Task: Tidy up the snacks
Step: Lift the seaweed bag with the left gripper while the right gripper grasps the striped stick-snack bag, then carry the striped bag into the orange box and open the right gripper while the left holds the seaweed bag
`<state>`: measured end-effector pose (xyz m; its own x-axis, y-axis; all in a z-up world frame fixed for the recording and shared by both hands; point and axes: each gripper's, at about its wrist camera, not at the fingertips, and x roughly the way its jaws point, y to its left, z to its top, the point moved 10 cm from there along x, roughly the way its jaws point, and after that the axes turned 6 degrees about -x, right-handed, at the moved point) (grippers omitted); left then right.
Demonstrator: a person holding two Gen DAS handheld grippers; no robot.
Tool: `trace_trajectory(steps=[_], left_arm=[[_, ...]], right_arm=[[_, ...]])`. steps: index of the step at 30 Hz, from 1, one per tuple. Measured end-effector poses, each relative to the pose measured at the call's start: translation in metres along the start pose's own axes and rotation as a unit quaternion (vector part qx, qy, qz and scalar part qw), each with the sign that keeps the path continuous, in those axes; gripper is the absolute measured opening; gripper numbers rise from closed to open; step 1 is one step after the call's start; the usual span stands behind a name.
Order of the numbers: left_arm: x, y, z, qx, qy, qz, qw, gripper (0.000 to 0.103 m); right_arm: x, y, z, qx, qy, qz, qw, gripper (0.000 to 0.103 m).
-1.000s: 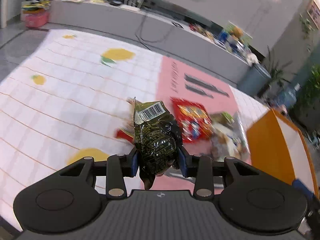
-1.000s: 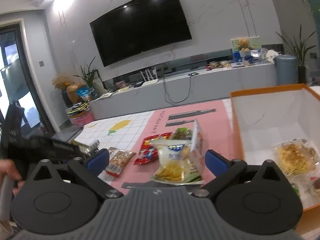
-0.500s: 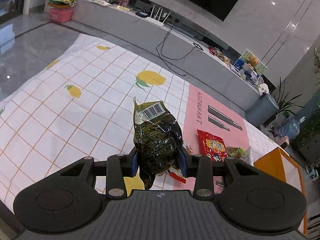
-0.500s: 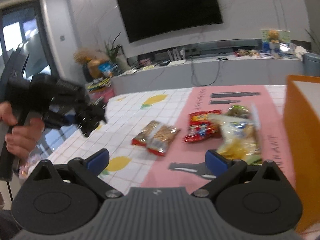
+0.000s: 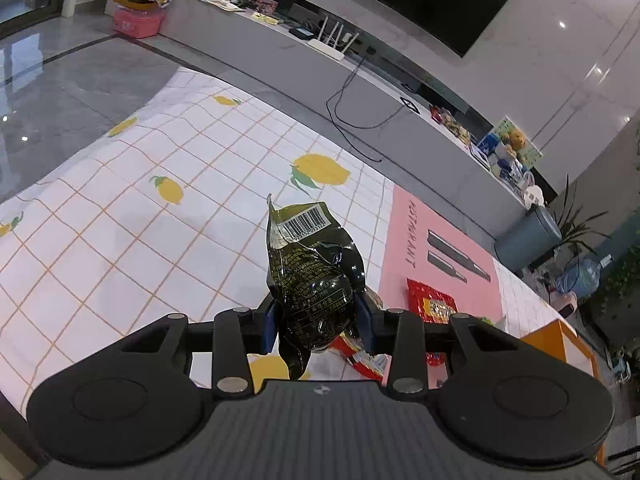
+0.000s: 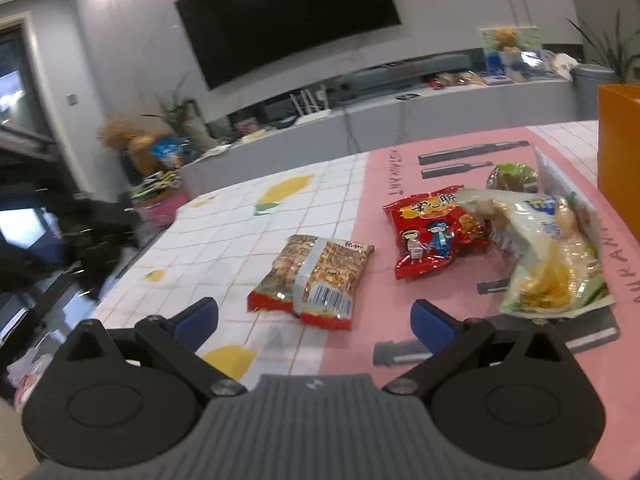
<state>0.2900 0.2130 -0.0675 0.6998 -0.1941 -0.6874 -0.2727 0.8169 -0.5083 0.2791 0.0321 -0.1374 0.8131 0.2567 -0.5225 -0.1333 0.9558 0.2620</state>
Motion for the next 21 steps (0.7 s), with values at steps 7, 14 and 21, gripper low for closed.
trace_trajectory(steps=[7,14,21], left_arm=[[0.003,0.008,0.002,-0.012,0.007,0.0,0.9999,0.044],[0.003,0.008,0.002,-0.012,0.01,-0.008,0.9998,0.044],[0.003,0.002,-0.001,-0.003,0.013,-0.012,0.9998,0.044]], right_arm=[[0.048,0.001,0.013,0.013,0.007,-0.083,0.996,0.1],[0.083,0.01,0.007,-0.025,0.037,-0.1,0.994,0.091],[0.081,0.019,0.006,-0.061,0.041,-0.084,0.994,0.057]])
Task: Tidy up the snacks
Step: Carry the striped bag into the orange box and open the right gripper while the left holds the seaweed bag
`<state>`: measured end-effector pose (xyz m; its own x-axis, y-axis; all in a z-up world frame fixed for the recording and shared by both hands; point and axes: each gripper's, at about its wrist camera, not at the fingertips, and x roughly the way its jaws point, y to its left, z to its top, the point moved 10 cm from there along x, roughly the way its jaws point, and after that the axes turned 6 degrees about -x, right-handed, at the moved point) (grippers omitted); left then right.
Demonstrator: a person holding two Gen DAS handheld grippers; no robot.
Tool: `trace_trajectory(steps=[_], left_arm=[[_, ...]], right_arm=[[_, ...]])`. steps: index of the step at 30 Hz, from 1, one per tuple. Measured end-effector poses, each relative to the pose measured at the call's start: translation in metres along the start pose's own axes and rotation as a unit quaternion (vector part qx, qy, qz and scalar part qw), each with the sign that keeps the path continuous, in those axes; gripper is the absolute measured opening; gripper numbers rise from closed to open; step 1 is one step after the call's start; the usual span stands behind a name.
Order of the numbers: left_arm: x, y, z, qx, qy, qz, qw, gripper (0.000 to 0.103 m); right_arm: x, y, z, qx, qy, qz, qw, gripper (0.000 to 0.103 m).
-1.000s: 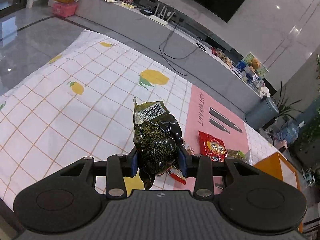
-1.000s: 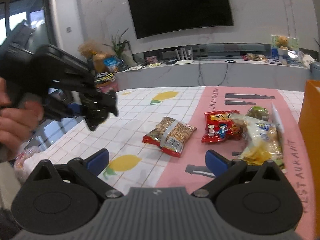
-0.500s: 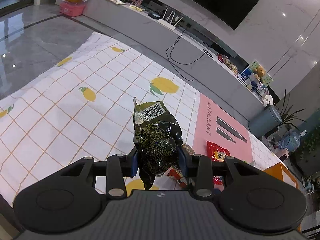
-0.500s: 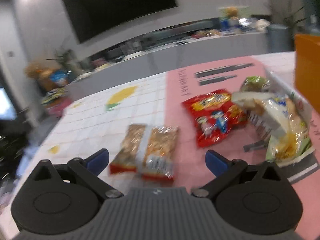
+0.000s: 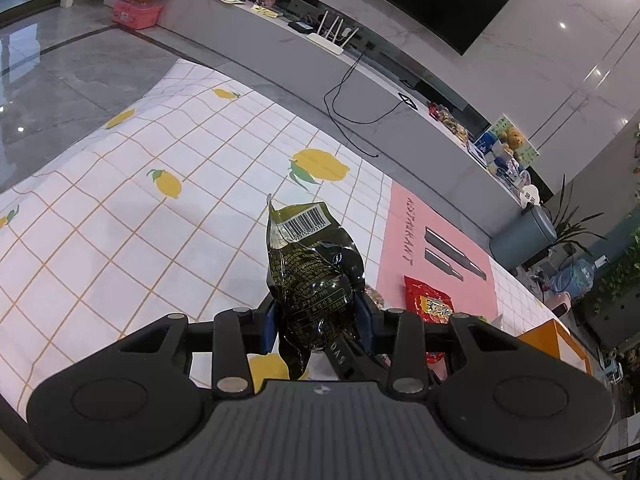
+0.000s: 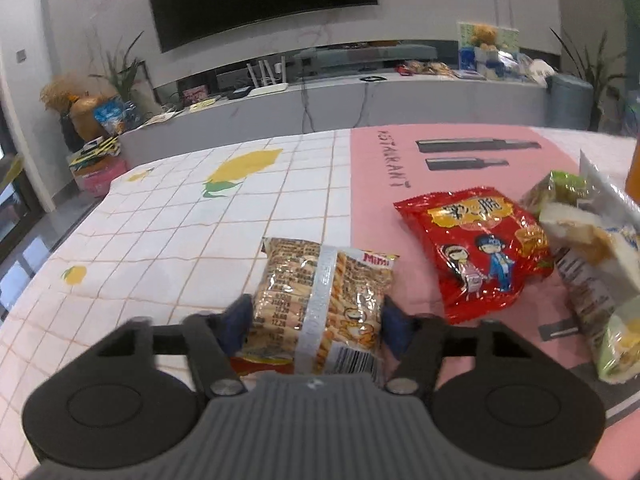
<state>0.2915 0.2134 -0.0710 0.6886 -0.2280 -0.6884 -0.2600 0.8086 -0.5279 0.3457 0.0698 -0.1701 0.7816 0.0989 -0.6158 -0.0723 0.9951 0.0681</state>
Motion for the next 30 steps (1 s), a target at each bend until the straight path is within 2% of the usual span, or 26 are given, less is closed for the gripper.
trace_trajectory(steps=[2,11,14,20,24,26,30], left_arm=[[-0.001,-0.004,0.0,0.005,-0.002,-0.005,1.0,0.044],[-0.008,-0.023,-0.008,-0.002,0.002,-0.047,0.9989,0.044],[-0.01,-0.032,-0.009,-0.005,-0.002,-0.072,0.9974,0.044],[-0.006,-0.048,-0.02,0.004,0.004,-0.083,0.9965,0.044],[-0.005,-0.07,-0.033,0.033,0.007,-0.091,0.9952,0.044],[-0.005,-0.083,-0.039,0.046,0.008,-0.096,0.9943,0.044],[-0.004,-0.119,-0.06,0.07,0.018,-0.11,0.9913,0.044]], right_arm=[[-0.006,0.001,0.0,-0.013,-0.004,0.009,1.0,0.051],[-0.067,-0.017,0.013,-0.058,-0.066,0.039,0.995,0.049],[-0.092,-0.036,0.019,-0.041,-0.08,0.054,0.995,0.049],[-0.168,-0.101,0.044,-0.034,-0.14,0.065,0.987,0.049],[-0.224,-0.159,0.055,-0.042,-0.169,0.05,0.983,0.049],[-0.248,-0.187,0.056,-0.064,-0.176,0.016,0.982,0.049],[-0.273,-0.239,0.05,-0.091,-0.158,-0.055,0.982,0.049]])
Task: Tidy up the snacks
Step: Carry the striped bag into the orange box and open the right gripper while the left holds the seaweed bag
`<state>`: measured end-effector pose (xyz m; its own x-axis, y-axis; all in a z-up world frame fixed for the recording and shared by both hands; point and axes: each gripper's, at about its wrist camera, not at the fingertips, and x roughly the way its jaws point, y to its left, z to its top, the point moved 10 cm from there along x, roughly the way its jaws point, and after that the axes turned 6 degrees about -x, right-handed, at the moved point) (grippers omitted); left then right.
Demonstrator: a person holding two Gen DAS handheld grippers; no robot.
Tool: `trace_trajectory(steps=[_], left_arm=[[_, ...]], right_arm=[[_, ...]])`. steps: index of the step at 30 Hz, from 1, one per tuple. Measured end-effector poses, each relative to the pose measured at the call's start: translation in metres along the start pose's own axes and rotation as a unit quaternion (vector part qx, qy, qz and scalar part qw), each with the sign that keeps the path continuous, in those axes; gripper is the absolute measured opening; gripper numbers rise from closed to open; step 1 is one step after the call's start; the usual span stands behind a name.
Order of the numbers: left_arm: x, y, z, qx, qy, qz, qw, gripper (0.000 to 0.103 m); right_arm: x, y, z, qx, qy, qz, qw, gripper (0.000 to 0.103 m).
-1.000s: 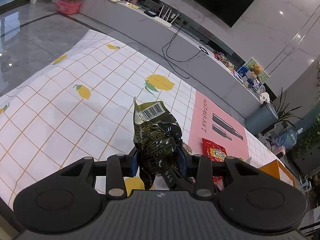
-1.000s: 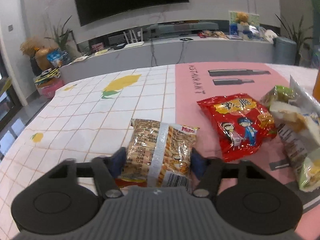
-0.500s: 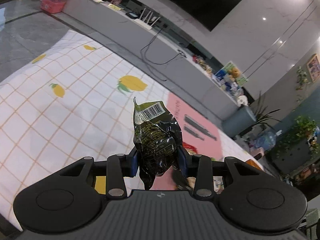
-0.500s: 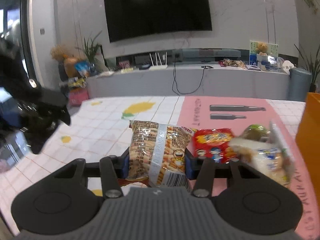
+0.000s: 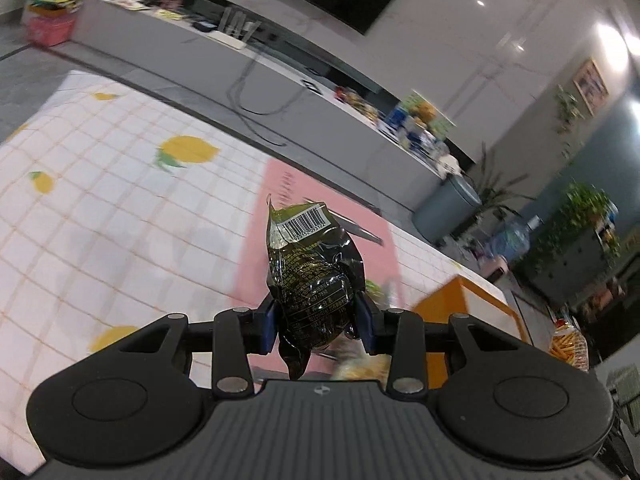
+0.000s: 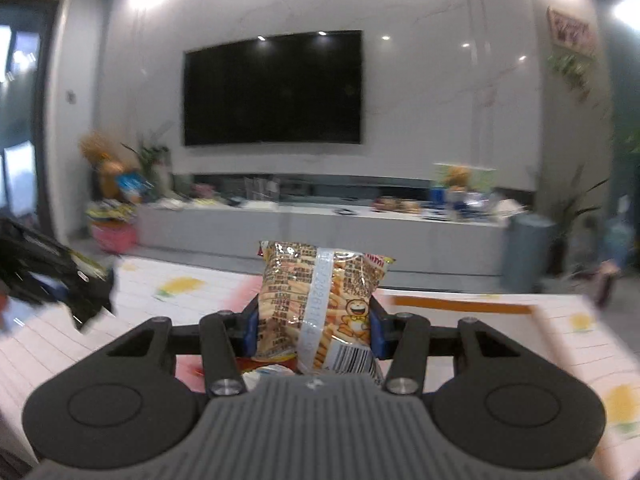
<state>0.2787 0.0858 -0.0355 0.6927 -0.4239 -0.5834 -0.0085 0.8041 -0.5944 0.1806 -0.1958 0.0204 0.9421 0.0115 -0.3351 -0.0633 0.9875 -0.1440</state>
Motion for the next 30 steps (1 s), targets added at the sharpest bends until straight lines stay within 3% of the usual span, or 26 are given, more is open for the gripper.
trace_trajectory(steps=[5,9,12,16,20,22,25,30], left_arm=[[0.011,-0.052,-0.019,0.032,0.015,-0.028,0.999,0.044],[0.02,-0.089,-0.036,0.058,0.026,-0.052,0.9966,0.044],[0.031,-0.109,-0.051,0.076,0.043,-0.067,0.9939,0.044],[0.042,-0.122,-0.069,0.091,0.068,-0.077,0.9905,0.044],[0.049,-0.127,-0.082,0.105,0.081,-0.073,0.9884,0.044],[0.052,-0.128,-0.087,0.107,0.087,-0.071,0.9879,0.044],[0.056,-0.131,-0.092,0.105,0.093,-0.07,0.9877,0.044],[0.057,-0.132,-0.097,0.108,0.094,-0.068,0.9873,0.044]], right_arm=[[0.011,-0.047,-0.031,0.018,0.059,-0.037,0.997,0.049],[0.022,-0.069,-0.058,0.028,0.109,-0.044,0.993,0.049],[0.026,-0.083,-0.068,0.014,0.125,-0.071,0.989,0.049],[0.03,-0.101,-0.077,-0.022,0.143,-0.093,0.985,0.049],[0.046,-0.126,-0.09,-0.005,0.187,-0.122,0.975,0.049],[0.053,-0.131,-0.094,0.046,0.194,-0.1,0.975,0.049],[0.066,-0.117,-0.094,0.094,0.196,-0.024,0.976,0.049],[0.091,-0.099,-0.099,0.059,0.236,-0.022,0.97,0.049]])
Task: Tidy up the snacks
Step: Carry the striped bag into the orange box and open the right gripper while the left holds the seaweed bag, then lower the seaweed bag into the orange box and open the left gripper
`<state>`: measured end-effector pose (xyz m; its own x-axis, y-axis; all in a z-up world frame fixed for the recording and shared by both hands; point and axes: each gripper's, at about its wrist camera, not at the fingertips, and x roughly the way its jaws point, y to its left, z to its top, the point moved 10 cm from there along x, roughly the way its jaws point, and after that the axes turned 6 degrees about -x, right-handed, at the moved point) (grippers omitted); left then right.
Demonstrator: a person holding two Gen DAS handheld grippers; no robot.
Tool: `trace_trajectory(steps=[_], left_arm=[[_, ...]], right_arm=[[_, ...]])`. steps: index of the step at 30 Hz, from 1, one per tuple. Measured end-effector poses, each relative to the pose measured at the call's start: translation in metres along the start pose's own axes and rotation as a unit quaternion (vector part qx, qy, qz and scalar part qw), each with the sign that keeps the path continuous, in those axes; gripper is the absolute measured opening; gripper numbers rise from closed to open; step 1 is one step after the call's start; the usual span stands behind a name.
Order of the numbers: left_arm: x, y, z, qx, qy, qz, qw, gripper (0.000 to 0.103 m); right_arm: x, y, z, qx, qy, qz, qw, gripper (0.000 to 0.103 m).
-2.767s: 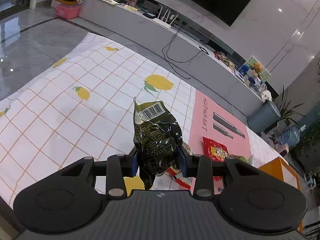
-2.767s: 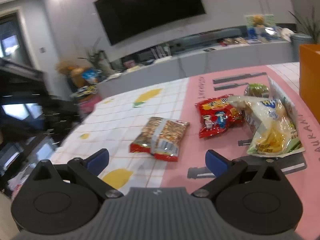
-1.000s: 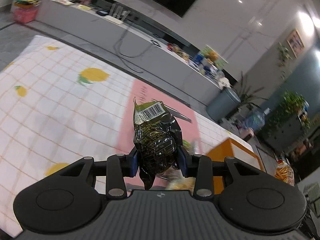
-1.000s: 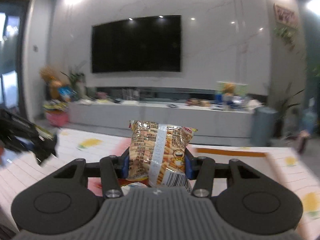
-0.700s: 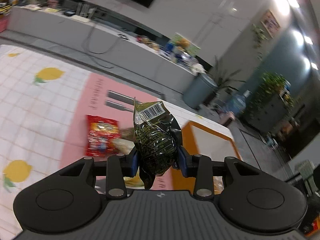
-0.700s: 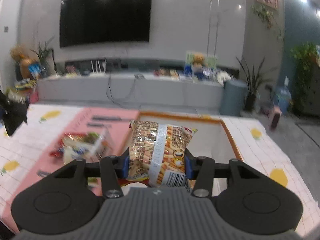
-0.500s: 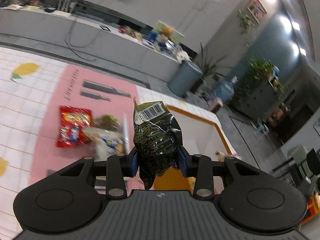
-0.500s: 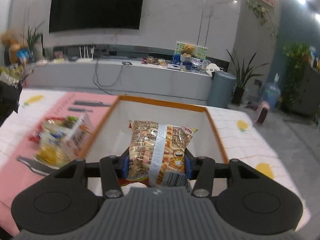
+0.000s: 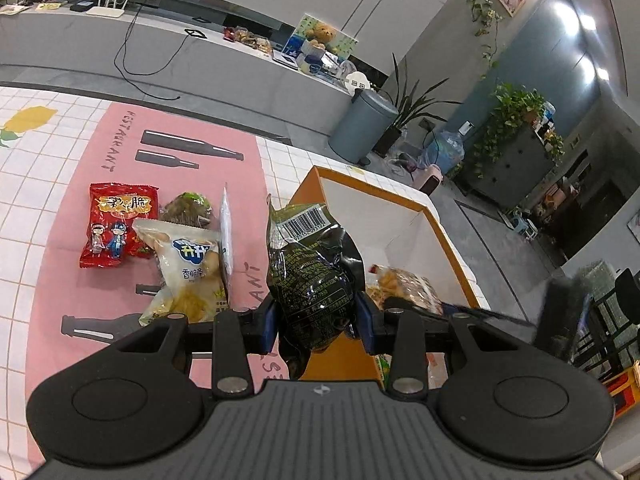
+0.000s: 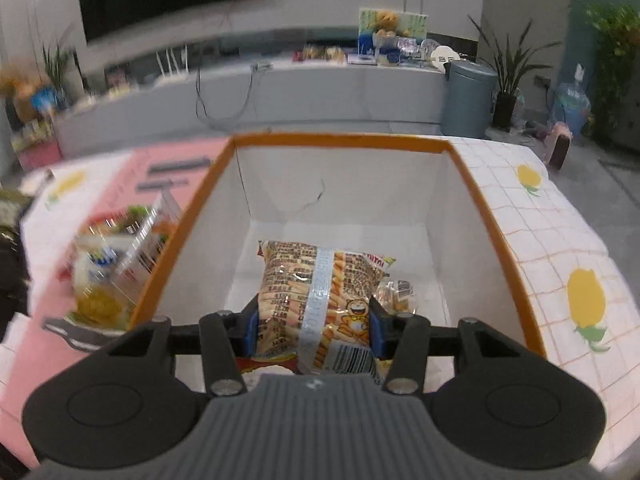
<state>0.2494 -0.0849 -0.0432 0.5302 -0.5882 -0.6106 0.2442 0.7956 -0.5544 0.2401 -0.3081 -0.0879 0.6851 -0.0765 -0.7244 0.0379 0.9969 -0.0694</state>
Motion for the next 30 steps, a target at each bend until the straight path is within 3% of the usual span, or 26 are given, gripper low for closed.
trace_trajectory(steps=[3,4,5,6,14,21,30], left_arm=[[0.0,0.003,-0.001,0.001,0.0,0.006,1.0,0.044],[0.0,0.003,-0.001,-0.001,0.001,0.007,1.0,0.044],[0.0,0.005,0.0,-0.004,0.002,0.008,1.0,0.044],[0.001,0.006,0.0,-0.007,0.003,0.009,0.9999,0.044],[-0.001,0.003,-0.001,-0.005,0.003,0.008,1.0,0.044],[-0.002,-0.004,-0.004,0.002,0.008,0.001,1.0,0.044],[-0.011,-0.029,-0.008,0.007,0.002,-0.013,0.9999,0.044]], right_arm=[[0.006,0.01,0.006,-0.001,0.001,0.014,1.0,0.052],[0.007,0.012,0.008,0.001,0.002,0.019,1.0,0.068],[0.008,0.014,0.009,0.005,0.001,0.024,1.0,0.093],[0.006,0.016,0.011,0.01,-0.004,0.027,1.0,0.1],[-0.021,-0.002,0.019,0.084,-0.056,0.041,0.994,0.099],[-0.055,-0.03,0.02,0.166,-0.109,0.032,0.979,0.099],[-0.093,-0.045,0.023,0.16,-0.153,0.021,0.975,0.099]])
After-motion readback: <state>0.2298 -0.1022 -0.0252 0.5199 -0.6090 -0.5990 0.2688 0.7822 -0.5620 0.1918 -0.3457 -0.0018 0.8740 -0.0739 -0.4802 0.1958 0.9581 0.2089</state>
